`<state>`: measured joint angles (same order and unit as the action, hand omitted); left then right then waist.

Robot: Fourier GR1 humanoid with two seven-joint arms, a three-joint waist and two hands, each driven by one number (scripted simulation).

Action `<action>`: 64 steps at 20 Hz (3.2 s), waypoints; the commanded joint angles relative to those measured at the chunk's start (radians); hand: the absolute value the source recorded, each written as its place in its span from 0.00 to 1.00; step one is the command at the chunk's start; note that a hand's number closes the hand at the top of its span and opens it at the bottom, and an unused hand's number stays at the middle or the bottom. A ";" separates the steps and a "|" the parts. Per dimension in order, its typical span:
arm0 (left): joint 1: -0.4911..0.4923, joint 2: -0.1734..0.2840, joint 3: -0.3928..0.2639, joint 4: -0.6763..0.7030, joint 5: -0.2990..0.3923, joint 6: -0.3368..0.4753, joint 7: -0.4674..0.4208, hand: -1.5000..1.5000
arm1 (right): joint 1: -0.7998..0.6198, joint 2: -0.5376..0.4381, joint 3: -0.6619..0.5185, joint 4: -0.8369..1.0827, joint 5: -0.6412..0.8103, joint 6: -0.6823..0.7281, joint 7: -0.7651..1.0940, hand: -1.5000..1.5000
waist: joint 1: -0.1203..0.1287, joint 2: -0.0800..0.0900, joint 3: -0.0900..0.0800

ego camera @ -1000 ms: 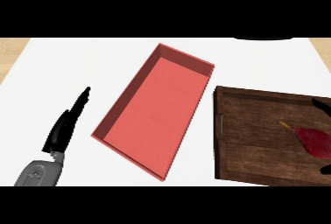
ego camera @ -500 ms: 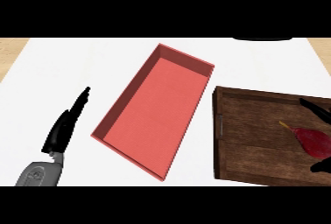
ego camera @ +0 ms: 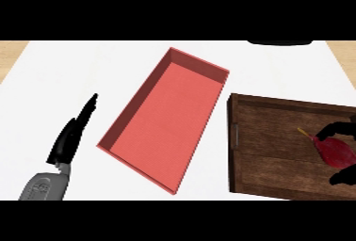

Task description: Pick the pear from the tray and place it in the cardboard box

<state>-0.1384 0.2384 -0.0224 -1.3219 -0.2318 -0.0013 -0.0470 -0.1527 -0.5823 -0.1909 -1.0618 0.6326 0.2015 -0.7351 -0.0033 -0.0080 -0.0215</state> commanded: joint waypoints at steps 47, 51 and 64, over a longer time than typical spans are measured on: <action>-0.090 -0.015 -0.034 0.027 -0.010 -0.073 0.032 0.50 | -0.888 0.582 0.520 -0.229 0.832 0.138 2.149 1.00 | 0.130 -0.001 0.014; -0.088 -0.037 -0.043 0.036 -0.031 -0.039 0.027 0.50 | -0.908 0.582 0.537 -0.193 0.755 0.163 2.216 1.00 | 0.105 0.003 0.016; -0.054 -0.001 -0.002 0.054 -0.011 -0.051 -0.014 0.50 | -0.735 0.582 0.514 -0.164 0.365 -0.078 2.222 0.00 | 0.078 0.009 0.020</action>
<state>-0.2228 0.2194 -0.0404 -1.2754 -0.2515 -0.0449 -0.0397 -0.9116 -0.0155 0.2693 -1.2224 1.1188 0.1953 1.2446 0.0845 0.0017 -0.0015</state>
